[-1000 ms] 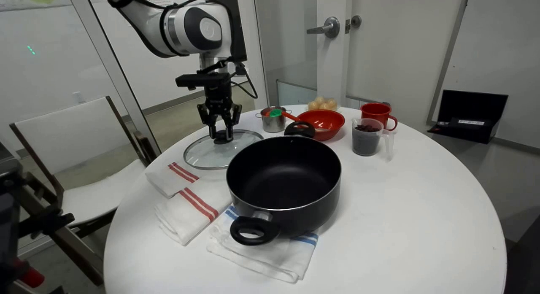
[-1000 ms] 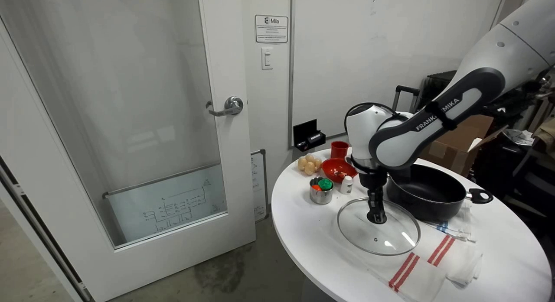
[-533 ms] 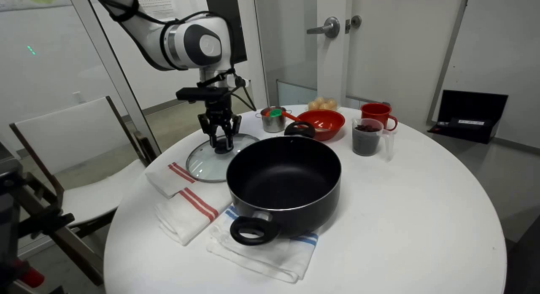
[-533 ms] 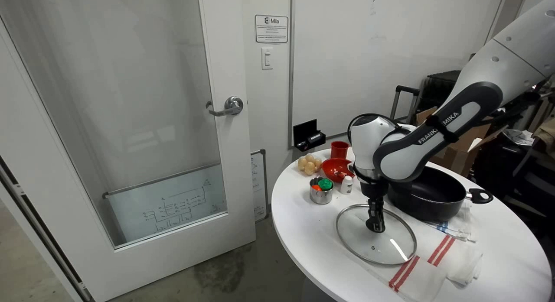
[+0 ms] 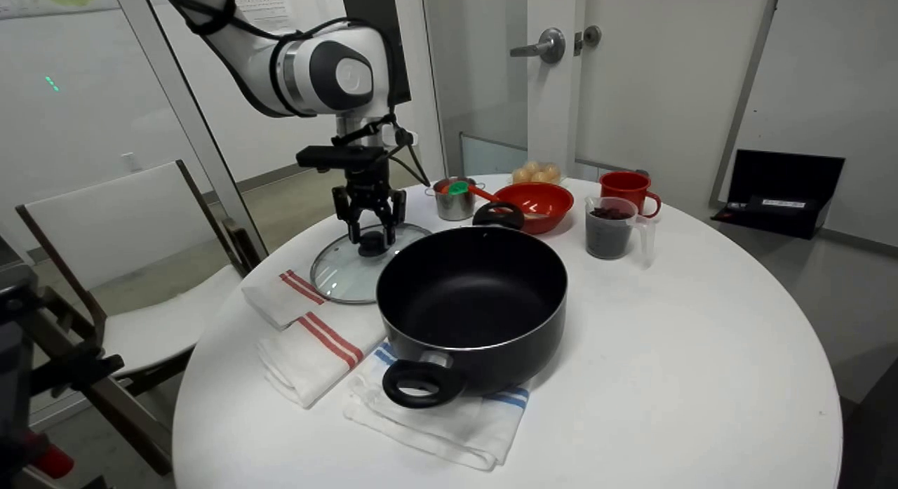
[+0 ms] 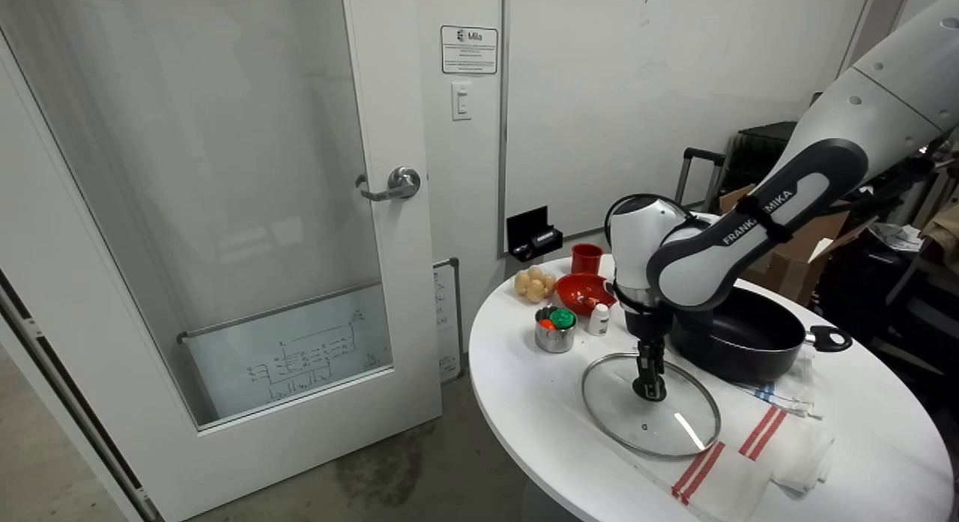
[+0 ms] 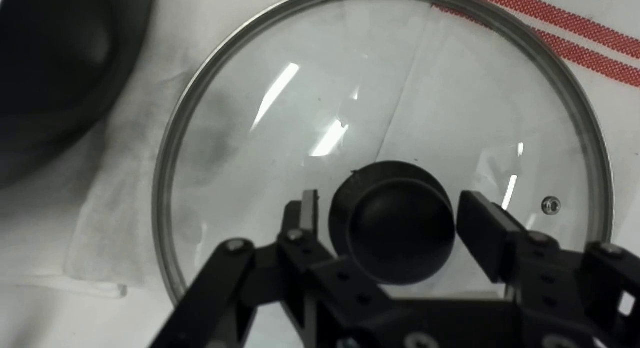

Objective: Remove the lid from the pot

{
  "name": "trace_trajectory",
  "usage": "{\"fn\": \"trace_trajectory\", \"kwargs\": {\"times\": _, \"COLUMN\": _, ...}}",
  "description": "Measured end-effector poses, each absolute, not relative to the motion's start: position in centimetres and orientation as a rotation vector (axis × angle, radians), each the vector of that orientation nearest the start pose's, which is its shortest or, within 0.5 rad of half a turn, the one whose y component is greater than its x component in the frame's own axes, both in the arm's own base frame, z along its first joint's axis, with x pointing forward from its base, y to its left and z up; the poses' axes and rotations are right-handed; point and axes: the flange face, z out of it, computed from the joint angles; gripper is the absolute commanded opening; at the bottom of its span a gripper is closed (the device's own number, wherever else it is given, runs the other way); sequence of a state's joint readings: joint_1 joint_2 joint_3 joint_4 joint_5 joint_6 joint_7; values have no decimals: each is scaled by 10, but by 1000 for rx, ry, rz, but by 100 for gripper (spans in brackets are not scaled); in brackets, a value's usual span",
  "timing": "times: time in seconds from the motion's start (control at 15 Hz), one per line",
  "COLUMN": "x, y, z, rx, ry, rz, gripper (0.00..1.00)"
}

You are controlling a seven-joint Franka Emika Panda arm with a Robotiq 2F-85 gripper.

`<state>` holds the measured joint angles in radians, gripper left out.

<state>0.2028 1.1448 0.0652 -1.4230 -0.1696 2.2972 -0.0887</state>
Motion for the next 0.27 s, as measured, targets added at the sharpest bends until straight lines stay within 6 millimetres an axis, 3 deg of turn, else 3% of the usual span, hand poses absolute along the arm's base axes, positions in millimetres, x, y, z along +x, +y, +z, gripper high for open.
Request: {"fn": "trace_trajectory", "kwargs": {"times": 0.27, "x": 640, "y": 164, "z": 0, "rx": -3107, "ry": -714, "rz": 374, "gripper": 100}}
